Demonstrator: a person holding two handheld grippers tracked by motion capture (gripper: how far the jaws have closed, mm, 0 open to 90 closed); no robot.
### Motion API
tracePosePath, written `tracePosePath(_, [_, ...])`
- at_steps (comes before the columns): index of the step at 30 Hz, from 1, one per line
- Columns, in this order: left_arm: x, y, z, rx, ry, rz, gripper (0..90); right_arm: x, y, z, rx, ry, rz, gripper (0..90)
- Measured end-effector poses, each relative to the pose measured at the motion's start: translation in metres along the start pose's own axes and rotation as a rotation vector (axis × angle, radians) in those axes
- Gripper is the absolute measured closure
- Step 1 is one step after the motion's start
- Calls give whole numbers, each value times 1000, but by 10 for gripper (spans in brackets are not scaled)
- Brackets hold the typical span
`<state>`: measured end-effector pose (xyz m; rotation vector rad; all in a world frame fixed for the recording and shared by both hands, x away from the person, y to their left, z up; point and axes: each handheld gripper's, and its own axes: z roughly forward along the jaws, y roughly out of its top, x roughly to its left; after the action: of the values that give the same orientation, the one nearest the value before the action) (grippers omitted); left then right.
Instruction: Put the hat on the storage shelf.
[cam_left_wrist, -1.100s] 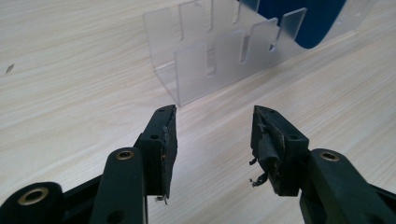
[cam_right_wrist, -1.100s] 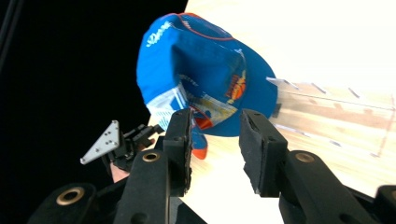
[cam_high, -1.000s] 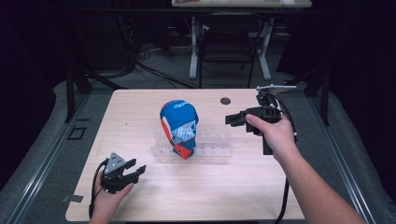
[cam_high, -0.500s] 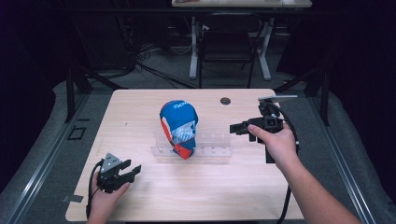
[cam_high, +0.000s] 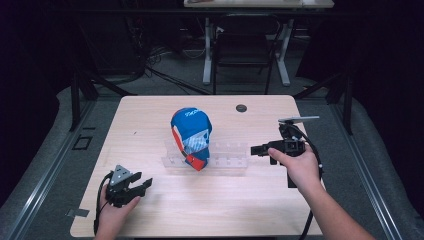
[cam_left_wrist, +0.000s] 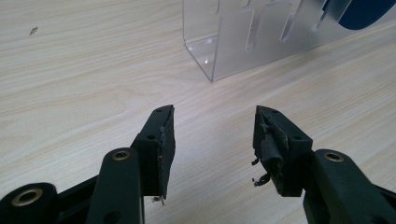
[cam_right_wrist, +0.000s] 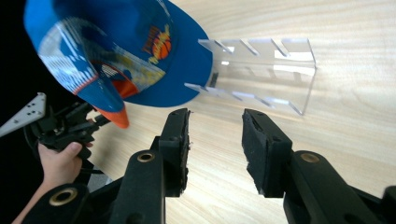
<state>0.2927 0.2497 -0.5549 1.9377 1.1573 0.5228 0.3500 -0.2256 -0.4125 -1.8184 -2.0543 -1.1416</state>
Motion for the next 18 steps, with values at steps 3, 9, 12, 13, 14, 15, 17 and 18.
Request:
tracePosePath(3, [-1, 0, 1, 0, 0, 5, 490, -5, -7, 4, -3, -20, -1, 608])
tracePosePath(9, [-2, 0, 1, 0, 1, 5, 490, -15, -21, 12, -9, -30, 6, 604])
tracePosePath(12, [-2, 0, 1, 0, 1, 5, 489, -20, -29, 15, -11, -40, -2, 603])
tracePosePath(13, [-2, 0, 1, 2, 0, 5, 489, -20, -30, 16, -16, -43, 2, 602])
tracePosePath(14, [-2, -1, 2, 1, 0, 5, 490, -22, -32, 17, -14, -48, -2, 602])
tracePosePath(15, [-2, -1, 2, 2, -3, 6, 490, -24, -34, 18, -16, -57, -8, 602])
tracePosePath(17, [-3, -1, 3, -1, -4, 6, 489, -28, -39, 20, -27, -61, -2, 602])
tracePosePath(18, [-4, -1, 3, 1, -6, 8, 489, -30, -41, 21, -25, -62, -4, 601])
